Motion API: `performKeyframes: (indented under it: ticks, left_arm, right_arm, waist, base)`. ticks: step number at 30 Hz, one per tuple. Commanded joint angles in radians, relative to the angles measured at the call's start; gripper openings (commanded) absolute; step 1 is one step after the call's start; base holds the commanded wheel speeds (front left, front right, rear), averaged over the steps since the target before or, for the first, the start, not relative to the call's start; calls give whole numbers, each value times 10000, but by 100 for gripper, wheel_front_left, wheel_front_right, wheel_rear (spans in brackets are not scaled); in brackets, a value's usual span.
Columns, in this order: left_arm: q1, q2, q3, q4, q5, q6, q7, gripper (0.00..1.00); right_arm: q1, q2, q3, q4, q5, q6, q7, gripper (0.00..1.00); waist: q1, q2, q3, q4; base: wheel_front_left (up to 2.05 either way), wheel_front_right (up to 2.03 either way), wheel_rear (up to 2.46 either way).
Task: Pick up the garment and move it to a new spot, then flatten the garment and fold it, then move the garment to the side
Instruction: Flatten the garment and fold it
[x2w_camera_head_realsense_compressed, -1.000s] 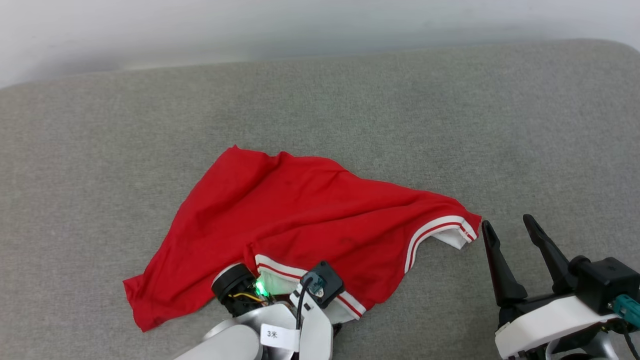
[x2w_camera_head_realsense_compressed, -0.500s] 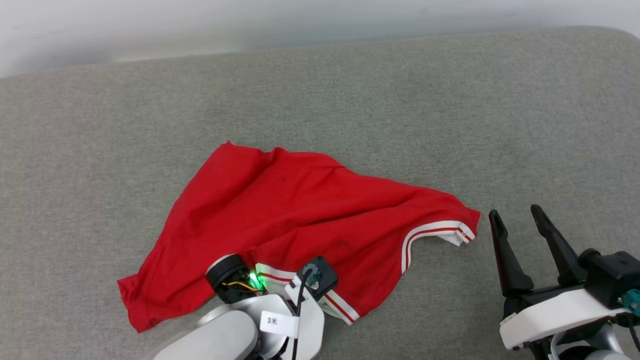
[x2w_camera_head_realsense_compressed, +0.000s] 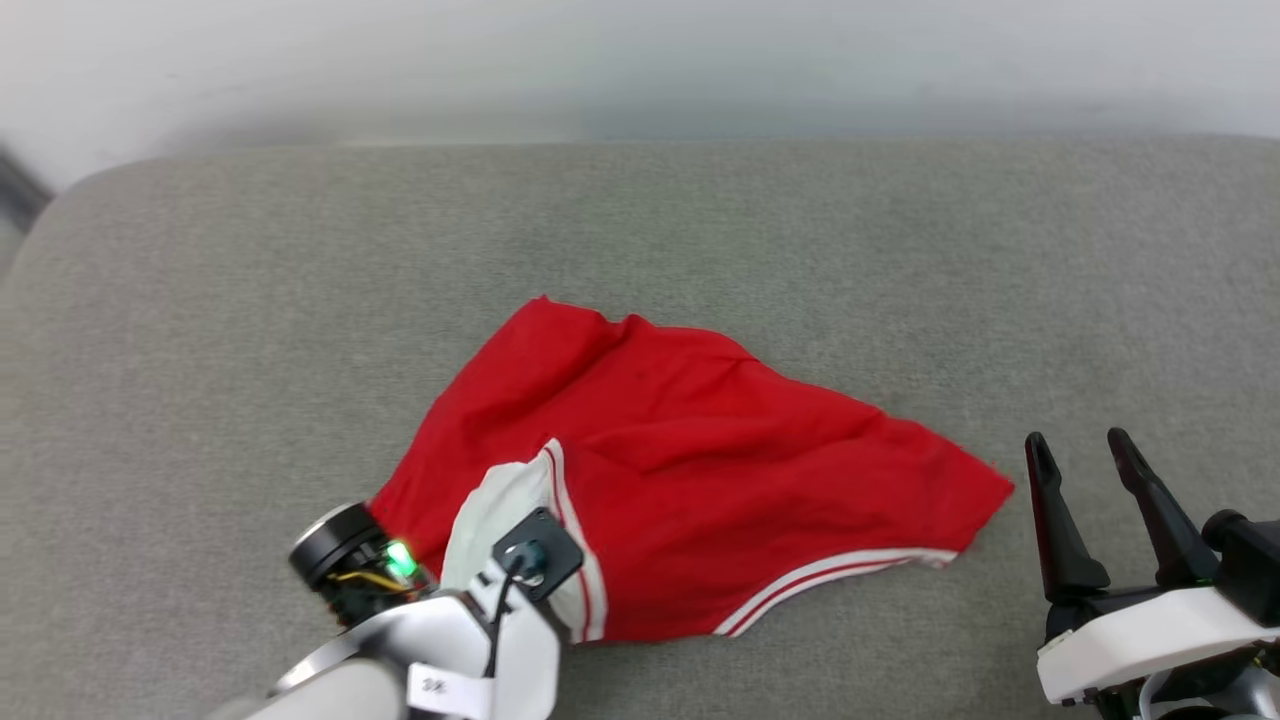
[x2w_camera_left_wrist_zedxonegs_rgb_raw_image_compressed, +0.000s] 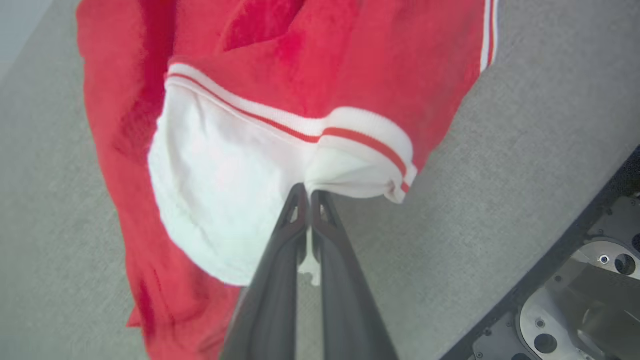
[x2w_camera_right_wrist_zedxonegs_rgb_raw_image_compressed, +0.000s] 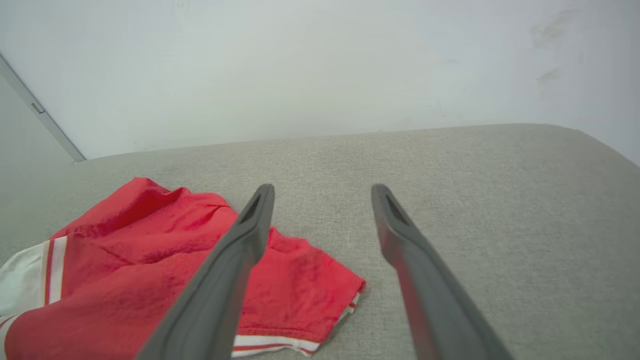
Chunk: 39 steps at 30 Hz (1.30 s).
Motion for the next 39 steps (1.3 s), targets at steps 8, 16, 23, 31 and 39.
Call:
performKeyframes:
  ticks: [8,16,23,31,39]
  left_arm:
    - [1451,1638,784,-1318,-625,1527,462,0]
    - [2608,1772,1605,-192,-1742,2611,-223,0]
    - [2829,738,2044,904,-2379,2687,-1533,100]
    - [3067,204,2808,855,-2425,3168,-3266,100]
    - [3437,-39,3669,-135,-2493,3835,-4677,100]
  right_arm:
    - [378,22,-332,127,121,-3,190,100]
    - [252,21,-424,-1,46,-3,405,100]
    - [212,23,-486,-128,-26,-3,628,100]
    - [431,21,-328,47,223,-3,1089,100]
    - [636,20,-228,112,471,-3,1868,100]
  waist:
    - [0,0,-390,593]
    - [0,0,-255,574]
    - [0,0,-110,426]
    - [0,0,-579,348]
    - [0,0,-964,301]
  base:
    - [0,0,0]
    - [0,0,0]
    - [0,0,0]
    - [0,0,0]
    - [0,0,0]
